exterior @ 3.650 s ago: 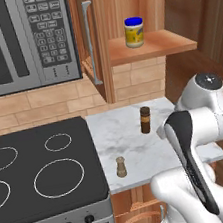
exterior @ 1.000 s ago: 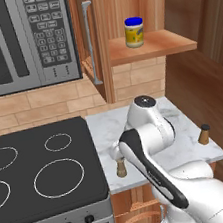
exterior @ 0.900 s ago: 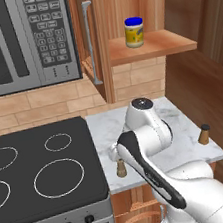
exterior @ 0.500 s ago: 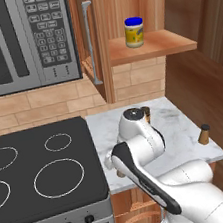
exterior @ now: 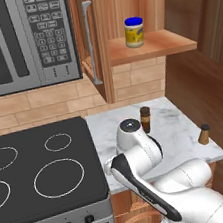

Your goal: There are various items on the counter. Only move the condiments/shakers into the cabinet.

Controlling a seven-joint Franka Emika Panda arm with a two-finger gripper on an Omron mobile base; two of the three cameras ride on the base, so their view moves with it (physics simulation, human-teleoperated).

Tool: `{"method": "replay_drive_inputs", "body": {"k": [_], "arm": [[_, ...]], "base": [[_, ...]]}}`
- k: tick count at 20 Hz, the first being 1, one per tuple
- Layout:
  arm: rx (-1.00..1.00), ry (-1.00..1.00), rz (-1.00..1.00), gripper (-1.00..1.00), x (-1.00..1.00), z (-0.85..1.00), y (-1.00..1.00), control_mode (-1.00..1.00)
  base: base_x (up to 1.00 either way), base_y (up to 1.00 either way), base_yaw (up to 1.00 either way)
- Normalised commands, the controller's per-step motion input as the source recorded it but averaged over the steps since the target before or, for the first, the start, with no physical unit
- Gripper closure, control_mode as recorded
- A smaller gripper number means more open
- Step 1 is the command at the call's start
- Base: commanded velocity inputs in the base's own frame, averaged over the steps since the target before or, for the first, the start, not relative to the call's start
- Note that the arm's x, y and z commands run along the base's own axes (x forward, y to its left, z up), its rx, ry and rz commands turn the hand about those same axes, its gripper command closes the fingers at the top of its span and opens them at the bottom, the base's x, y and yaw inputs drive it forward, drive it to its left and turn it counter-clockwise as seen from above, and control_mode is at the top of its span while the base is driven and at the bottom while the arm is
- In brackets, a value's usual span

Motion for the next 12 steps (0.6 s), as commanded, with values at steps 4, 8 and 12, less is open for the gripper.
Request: {"method": "replay_drive_inputs", "body": {"k": [4,8,12], "arm": [[0.0,0.0,-0.14,-1.0,0.0,-0.22,0.0,-1.0],[0.0,0.0,-0.08,-1.0,0.02,-0.21,0.0,-1.0],[0.0,0.0,-0.02,-1.0,0.03,-0.17,0.0,-1.0]], "base": [[0.0,0.0,0.0],[0.0,0.0,0.0],[0.0,0.0,0.0]]}}
